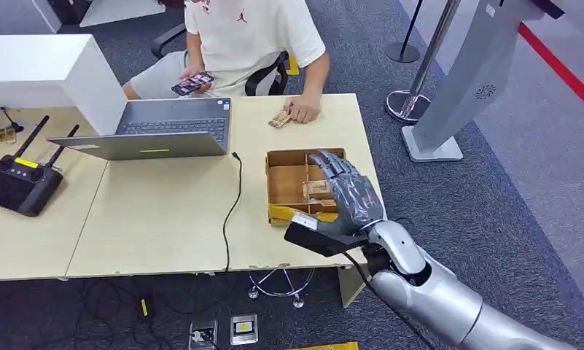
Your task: Pass the card to the sensor for recognition and then transmit it.
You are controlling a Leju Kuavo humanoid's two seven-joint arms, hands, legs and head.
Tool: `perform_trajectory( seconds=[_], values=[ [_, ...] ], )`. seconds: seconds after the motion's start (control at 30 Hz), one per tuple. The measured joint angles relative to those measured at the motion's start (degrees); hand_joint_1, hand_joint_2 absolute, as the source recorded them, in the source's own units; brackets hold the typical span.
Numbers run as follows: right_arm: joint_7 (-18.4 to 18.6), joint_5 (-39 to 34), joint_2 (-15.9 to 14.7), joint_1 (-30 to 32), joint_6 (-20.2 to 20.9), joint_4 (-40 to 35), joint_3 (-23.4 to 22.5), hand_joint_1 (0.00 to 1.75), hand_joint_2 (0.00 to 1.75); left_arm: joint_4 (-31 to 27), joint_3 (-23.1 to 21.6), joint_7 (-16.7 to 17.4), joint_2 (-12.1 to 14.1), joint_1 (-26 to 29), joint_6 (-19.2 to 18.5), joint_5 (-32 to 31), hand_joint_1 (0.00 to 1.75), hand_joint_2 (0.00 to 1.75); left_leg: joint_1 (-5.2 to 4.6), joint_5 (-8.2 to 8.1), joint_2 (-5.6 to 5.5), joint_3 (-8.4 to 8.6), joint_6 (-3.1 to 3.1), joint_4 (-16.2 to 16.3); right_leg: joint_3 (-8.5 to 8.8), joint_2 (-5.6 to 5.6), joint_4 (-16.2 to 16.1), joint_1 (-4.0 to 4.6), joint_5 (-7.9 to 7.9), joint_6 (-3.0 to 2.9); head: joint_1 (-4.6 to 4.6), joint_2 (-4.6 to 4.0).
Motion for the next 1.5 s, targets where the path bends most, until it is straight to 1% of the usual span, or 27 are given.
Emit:
perform_trajectory(
  seconds=[0.1, 0.2, 0.27, 0.33, 0.43, 0.63, 0.93, 1.33, 1.5],
  values=[
    [-0.37, 2.80, -0.04, 0.57, 1.42, -0.04, 0.11, 0.00, 1.75, 0.09, 0.02, -0.26, 0.00, 0.03, 0.00, -0.02, 0.00, 0.00, 0.00, 0.00, 0.00, -0.01, 0.00, 0.00, 0.00, 0.00, 0.00, 0.00, 0.00, 0.00, 0.02, 0.00],
    [0.20, 6.24, -0.04, 0.60, 2.25, -0.02, 0.48, 0.00, 1.75, 0.13, 0.24, -0.37, -0.02, 0.04, 0.00, -0.22, 0.00, 0.00, 0.01, 0.00, 0.00, -0.01, 0.00, 0.00, 0.00, 0.00, 0.00, 0.00, 0.00, 0.00, 0.00, 0.00],
    [1.89, 8.85, -0.02, 0.60, 2.36, 0.15, 0.55, 0.00, 1.75, 0.15, 0.26, -0.37, -0.04, 0.05, 0.00, -0.37, 0.00, 0.00, 0.00, 0.00, -0.01, -0.03, 0.00, 0.00, 0.00, -0.01, 0.00, 0.00, 0.00, 0.00, 0.00, 0.00],
    [4.82, 12.06, -0.02, 0.59, 1.75, 0.48, 0.53, 0.00, 1.75, 0.17, 0.37, -0.37, -0.09, 0.10, 0.00, -0.81, 0.00, 0.00, 0.00, 0.00, -0.02, -0.04, 0.00, -0.01, 0.00, -0.01, 0.00, 0.00, 0.00, 0.00, 0.04, 0.00],
    [7.19, 13.73, 0.07, 0.55, 0.44, 2.06, 0.48, 0.00, 1.75, 0.20, 1.07, -0.44, -0.26, 0.25, 0.00, -1.40, 0.00, 0.00, 0.00, 0.00, -0.01, -0.05, 0.00, -0.01, 0.00, -0.01, 0.00, -0.01, 0.00, 0.00, 0.02, 0.00],
    [8.87, 14.26, 0.66, -0.10, 0.13, 7.19, 0.48, 0.00, 1.75, 0.22, 1.81, -0.85, -0.44, 0.68, 0.00, -0.96, 0.00, 0.00, 0.00, 0.00, -0.03, -0.06, 0.00, -0.01, 0.00, -0.03, 0.00, -0.01, 0.00, 0.00, 0.02, 0.00],
    [8.68, 11.63, 2.41, -1.21, 0.26, 14.14, 0.50, 0.00, 1.75, 0.22, 2.78, -1.59, -0.68, 1.18, 0.00, 0.00, 0.00, 0.00, 0.00, 0.00, -0.05, -0.07, 0.00, -0.01, 0.00, -0.04, 0.01, -0.01, 0.00, 0.00, 0.02, 0.00],
    [8.68, 10.17, 3.10, -1.39, -0.48, 18.97, 0.50, 0.00, 1.75, 0.24, 3.08, -1.62, -0.72, 1.17, 0.00, 1.01, 0.00, 0.00, 0.01, 0.00, -0.05, -0.07, 0.00, -0.01, 0.00, -0.04, 0.01, 0.00, 0.00, 0.00, 0.02, 0.00],
    [8.57, 8.94, 3.26, -1.61, -1.38, 20.63, 0.52, 0.00, 1.75, 0.31, 3.06, -1.81, -0.70, 1.11, 0.00, 1.75, 0.00, 0.00, 0.00, 0.00, -0.05, -0.06, 0.00, -0.01, 0.00, -0.04, 0.00, -0.01, 0.00, 0.00, 0.02, 0.00]
  ],
)
